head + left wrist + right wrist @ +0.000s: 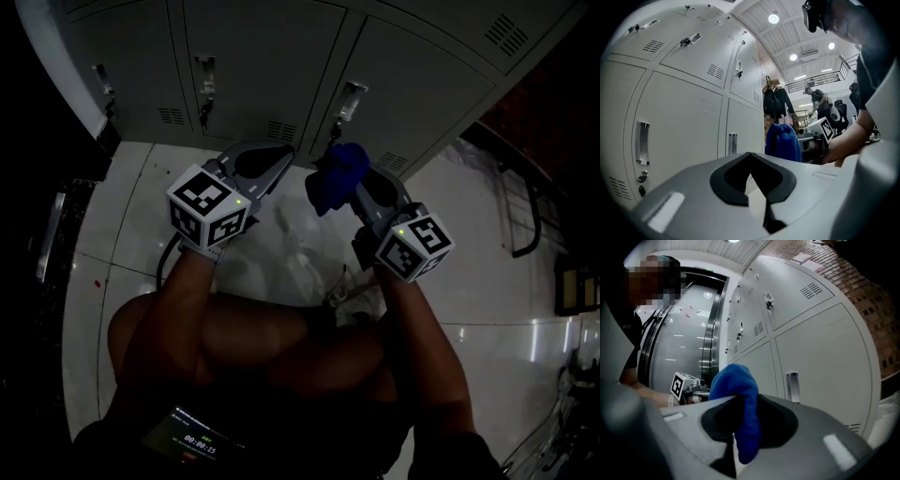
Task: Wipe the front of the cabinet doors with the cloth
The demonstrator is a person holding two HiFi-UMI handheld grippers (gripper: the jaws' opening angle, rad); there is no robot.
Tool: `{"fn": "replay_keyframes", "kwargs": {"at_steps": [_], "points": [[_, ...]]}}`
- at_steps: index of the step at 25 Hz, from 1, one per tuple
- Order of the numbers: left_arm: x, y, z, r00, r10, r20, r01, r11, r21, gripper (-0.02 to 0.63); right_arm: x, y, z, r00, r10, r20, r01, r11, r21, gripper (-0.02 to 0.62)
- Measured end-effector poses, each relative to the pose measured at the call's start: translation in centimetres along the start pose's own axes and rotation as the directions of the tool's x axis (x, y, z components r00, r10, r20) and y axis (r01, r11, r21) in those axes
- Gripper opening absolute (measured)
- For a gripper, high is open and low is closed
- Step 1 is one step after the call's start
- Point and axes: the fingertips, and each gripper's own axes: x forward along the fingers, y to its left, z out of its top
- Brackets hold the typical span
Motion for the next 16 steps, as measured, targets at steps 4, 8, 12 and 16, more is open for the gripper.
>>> {"fn": "replay_keyframes", "kwargs": {"at_steps": [4,8,12,16], "points": [[0.3,-0.56,-0.4,1.0,-0.007,-0.009,0.007,1.0,0.003,0.0,-0.11,-0.03,0.06,1.0,-0.002,0.004,0.002,1.0,-0.027,0.075],[0.39,-0.9,-0.52,1.0,-0.015,-0.015,0.015,1.0,0.007,0.0,0.01,0.46,-0.03,1.0,0.003,-0.002,-0.003,0.999,-0.036,0.075],[0.31,-0.8,-0.44,1.0,-0.013,-0.013,0.013,1.0,0.003,0.0,0.09,0.36,-0.22,1.0,0.005,-0.003,-0.005,0.999,-0.034,0.075],[0.51,-0.95,-0.41,1.0,-0.017,-0.011,0.017,1.0,0.006,0.002,0.0,0.0,-0.18,1.0,-0.002,-0.002,0.001,1.0,-0.021,0.075]]}}
